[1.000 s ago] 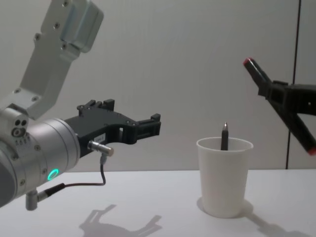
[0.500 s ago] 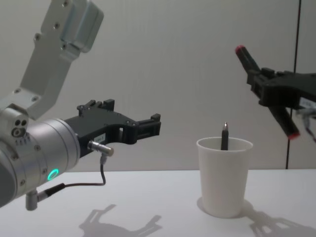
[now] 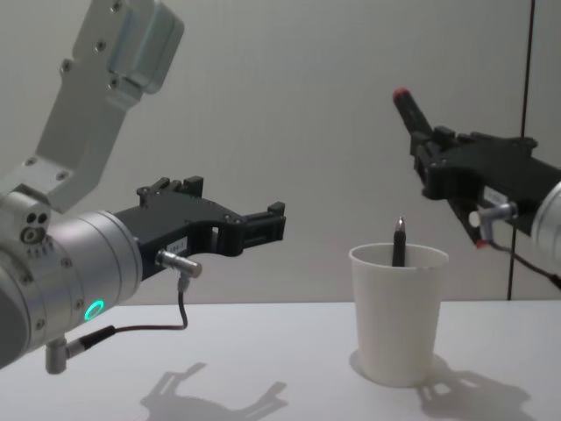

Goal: Place the pen into the pen holder.

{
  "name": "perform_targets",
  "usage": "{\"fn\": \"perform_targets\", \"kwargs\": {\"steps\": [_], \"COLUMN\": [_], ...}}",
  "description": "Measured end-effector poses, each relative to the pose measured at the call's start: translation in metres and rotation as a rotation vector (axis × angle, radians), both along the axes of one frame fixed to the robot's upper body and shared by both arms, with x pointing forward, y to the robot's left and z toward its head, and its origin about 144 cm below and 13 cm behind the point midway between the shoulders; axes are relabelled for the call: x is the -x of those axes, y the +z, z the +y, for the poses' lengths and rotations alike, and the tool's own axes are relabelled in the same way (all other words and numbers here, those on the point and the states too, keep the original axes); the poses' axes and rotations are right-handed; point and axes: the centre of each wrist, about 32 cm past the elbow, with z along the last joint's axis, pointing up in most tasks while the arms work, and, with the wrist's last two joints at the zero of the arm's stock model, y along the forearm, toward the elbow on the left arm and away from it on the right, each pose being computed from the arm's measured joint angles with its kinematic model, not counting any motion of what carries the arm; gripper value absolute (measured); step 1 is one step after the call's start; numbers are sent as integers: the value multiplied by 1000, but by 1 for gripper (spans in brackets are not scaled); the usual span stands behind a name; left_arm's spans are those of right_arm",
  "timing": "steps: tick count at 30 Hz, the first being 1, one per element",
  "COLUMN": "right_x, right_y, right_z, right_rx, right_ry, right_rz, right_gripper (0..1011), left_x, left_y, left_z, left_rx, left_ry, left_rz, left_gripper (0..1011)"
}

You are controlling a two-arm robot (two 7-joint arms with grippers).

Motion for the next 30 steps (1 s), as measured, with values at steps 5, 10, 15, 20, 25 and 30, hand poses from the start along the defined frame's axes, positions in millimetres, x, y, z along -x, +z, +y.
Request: {"fn": "perform_targets", "kwargs": {"steps": [5, 10, 15, 20, 25, 30], "right_x": [-9, -15, -23, -29, -35, -39], "right_y": [-4, -5, -6, -8, -12, -16], "right_z": [7, 12, 17, 21, 25, 29], "right_rx": [9, 13, 17, 23, 32, 37], "right_ry": [-9, -15, -24, -29, -34, -35], "right_rz": [-16, -34, -53, -62, -65, -65], "right_gripper": [169, 169, 169, 169, 169, 169], "left_x": [0, 0, 0, 0, 0, 0], "left_y": [0, 0, 0, 0, 0, 0], "left_z": [0, 0, 0, 0, 0, 0], "left_rx": [0, 0, 0, 0, 0, 0], "left_ry": [0, 0, 0, 0, 0, 0], "left_rz": [0, 0, 0, 0, 0, 0], "left_gripper": [1001, 1001, 1001, 1001, 1001, 1001]}}
